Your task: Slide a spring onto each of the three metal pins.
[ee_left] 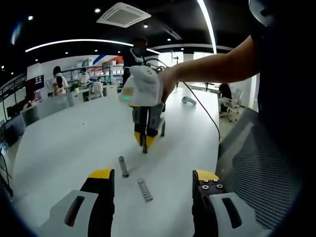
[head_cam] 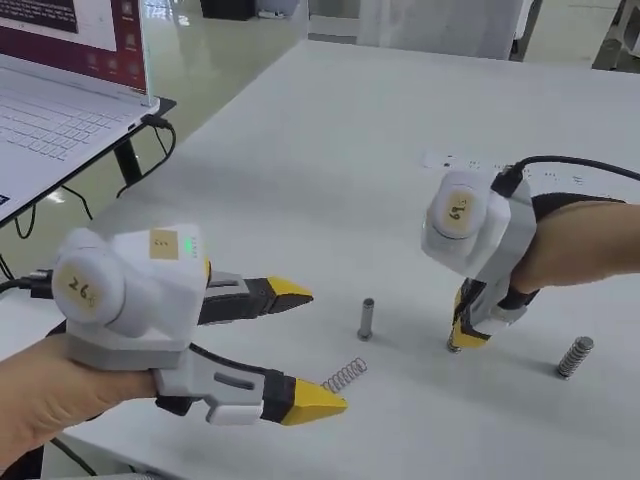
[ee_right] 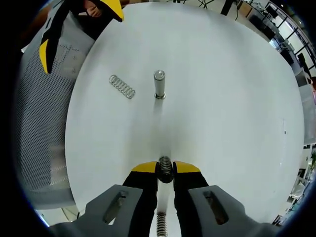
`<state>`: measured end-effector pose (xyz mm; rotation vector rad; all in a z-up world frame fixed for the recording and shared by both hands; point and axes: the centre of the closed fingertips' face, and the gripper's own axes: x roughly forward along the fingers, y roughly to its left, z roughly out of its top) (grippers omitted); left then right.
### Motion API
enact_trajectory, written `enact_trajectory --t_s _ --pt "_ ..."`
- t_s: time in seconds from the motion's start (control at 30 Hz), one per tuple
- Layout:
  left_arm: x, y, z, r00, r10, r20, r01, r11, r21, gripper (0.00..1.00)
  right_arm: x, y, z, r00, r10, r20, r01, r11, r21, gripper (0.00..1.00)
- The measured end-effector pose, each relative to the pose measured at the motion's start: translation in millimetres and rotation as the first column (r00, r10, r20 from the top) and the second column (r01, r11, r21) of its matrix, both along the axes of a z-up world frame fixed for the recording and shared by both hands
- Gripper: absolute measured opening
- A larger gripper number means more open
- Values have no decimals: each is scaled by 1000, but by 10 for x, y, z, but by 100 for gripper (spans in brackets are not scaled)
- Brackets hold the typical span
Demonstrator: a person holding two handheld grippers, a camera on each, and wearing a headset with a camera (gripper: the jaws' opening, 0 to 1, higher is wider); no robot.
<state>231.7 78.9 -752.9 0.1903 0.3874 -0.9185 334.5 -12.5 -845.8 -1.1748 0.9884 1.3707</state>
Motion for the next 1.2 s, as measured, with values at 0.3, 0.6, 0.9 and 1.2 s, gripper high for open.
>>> enact_trajectory --t_s 0.3,0.6,0.9,1.2 --pt "0 9 -5 1000 1 0 -1 1000 -2 58 -10 2 -28 1000 2 3 -2 1000 4 10" --pt "-8 -1 -15 1000 1 -2 -1 1000 -1 58 -8 44 63 1000 0 7 -1 999 52 17" --pt "-18 -9 -15 1000 6 -6 -6 1000 -3 58 -13 76 190 1000 4 21 -6 995 98 22" --pt "-11 0 0 1000 7 -3 -7 1000 -9 57 -103 218 441 999 28 38 -34 985 170 24"
